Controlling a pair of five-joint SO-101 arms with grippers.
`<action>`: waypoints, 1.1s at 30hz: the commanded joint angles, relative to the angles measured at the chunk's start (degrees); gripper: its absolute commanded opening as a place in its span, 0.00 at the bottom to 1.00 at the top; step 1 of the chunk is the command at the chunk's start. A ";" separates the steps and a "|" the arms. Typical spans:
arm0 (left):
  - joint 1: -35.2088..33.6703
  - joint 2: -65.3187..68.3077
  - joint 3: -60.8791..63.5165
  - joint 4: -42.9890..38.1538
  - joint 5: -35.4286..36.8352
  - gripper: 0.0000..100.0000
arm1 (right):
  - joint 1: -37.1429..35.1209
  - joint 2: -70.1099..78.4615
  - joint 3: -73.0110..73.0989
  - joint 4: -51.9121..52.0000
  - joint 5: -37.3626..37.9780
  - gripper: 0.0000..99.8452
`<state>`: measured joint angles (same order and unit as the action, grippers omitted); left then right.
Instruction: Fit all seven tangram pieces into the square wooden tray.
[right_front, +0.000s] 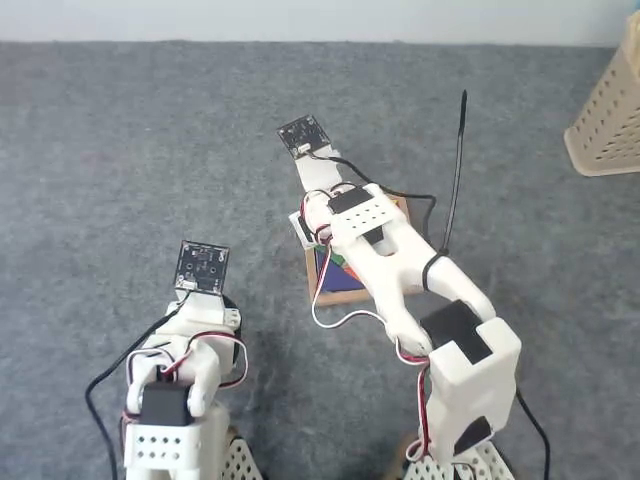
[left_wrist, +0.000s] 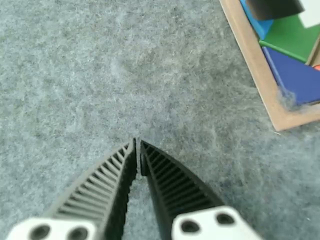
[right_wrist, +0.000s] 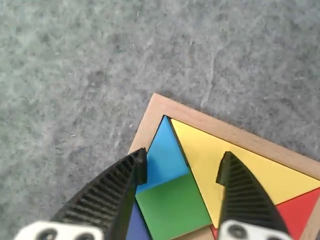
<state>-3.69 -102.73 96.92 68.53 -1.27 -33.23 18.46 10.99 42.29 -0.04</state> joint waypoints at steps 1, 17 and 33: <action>-0.35 -0.18 -0.31 0.26 0.53 0.01 | 2.42 -1.98 -3.08 0.22 -0.53 0.14; -0.35 -0.18 -0.31 0.26 0.53 0.01 | -0.40 2.24 -4.13 -1.80 -0.26 0.10; -0.35 -0.18 -0.31 0.26 0.53 0.01 | 6.90 -16.48 0.79 10.95 1.58 0.07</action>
<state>-3.69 -102.73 96.92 68.53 -1.27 -28.31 9.58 10.11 51.69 0.57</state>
